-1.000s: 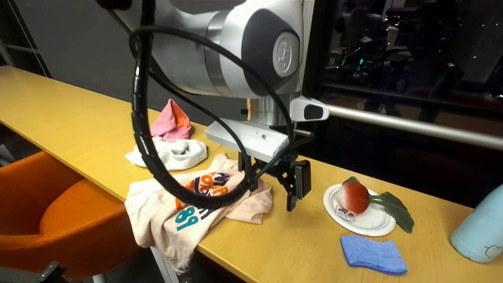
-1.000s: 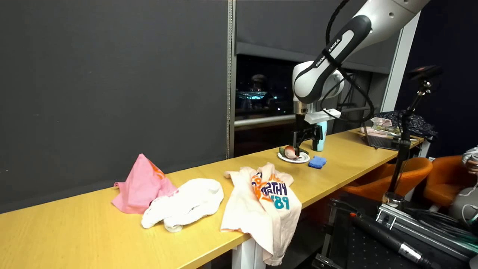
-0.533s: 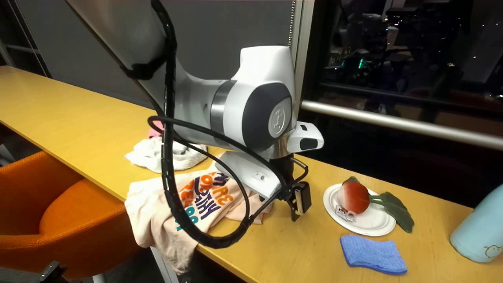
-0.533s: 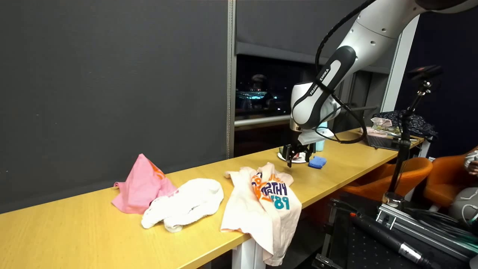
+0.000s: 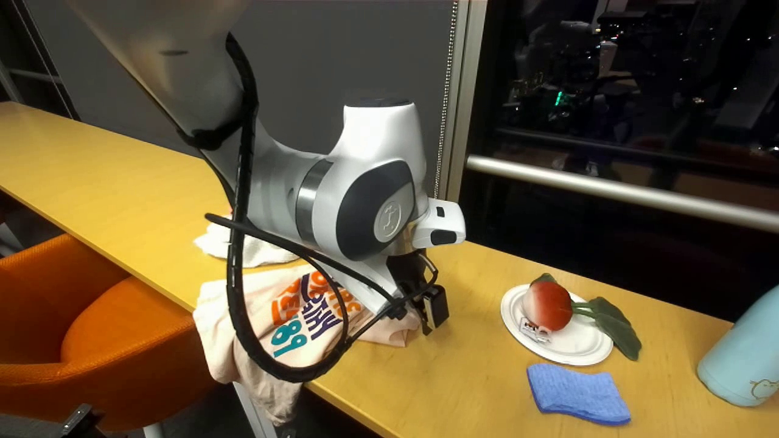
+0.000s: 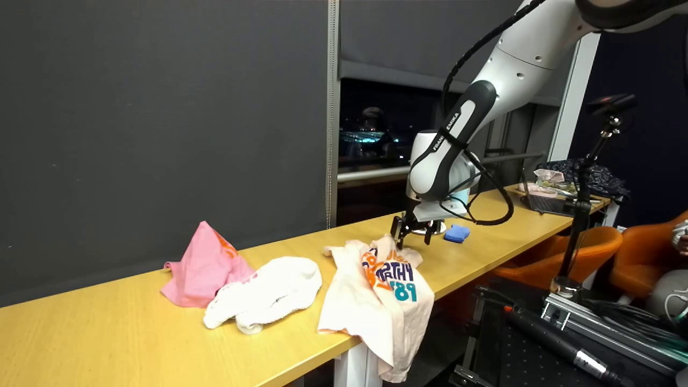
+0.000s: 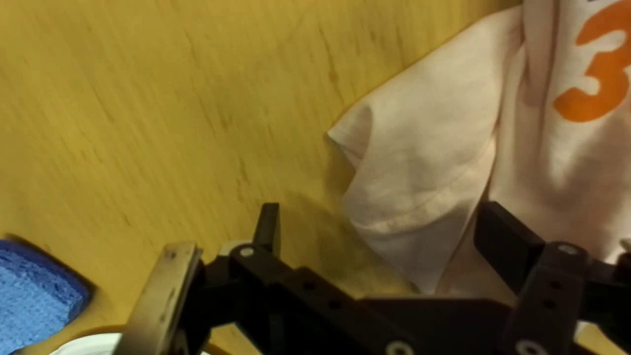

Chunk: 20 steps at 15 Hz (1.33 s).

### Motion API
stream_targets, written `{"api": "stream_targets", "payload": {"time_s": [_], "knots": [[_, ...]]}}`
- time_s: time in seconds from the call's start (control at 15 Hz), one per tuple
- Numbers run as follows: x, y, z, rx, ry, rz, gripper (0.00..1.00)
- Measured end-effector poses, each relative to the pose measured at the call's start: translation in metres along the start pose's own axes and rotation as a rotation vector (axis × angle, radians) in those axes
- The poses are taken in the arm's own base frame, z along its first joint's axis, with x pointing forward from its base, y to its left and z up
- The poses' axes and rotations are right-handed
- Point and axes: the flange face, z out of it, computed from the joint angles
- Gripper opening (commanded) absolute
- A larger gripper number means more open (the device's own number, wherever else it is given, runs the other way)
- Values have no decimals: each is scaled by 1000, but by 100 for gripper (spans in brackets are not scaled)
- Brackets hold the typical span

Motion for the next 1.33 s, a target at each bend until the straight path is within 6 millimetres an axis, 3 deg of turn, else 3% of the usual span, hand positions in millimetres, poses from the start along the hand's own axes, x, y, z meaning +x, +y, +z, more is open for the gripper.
{"api": "stream_targets", "payload": {"time_s": [0.2, 0.27, 0.4, 0.93, 1.0, 1.33], "knots": [[-5, -7, 6, 8, -3, 6, 92], [-5, -7, 7, 9, -5, 10, 69], [-6, -6, 9, 9, -9, 20, 66], [-4, 5, 14, 3, -14, 40, 5], [-3, 6, 13, 3, -12, 43, 0], [21, 28, 5, -10, 26, 82, 1]]}}
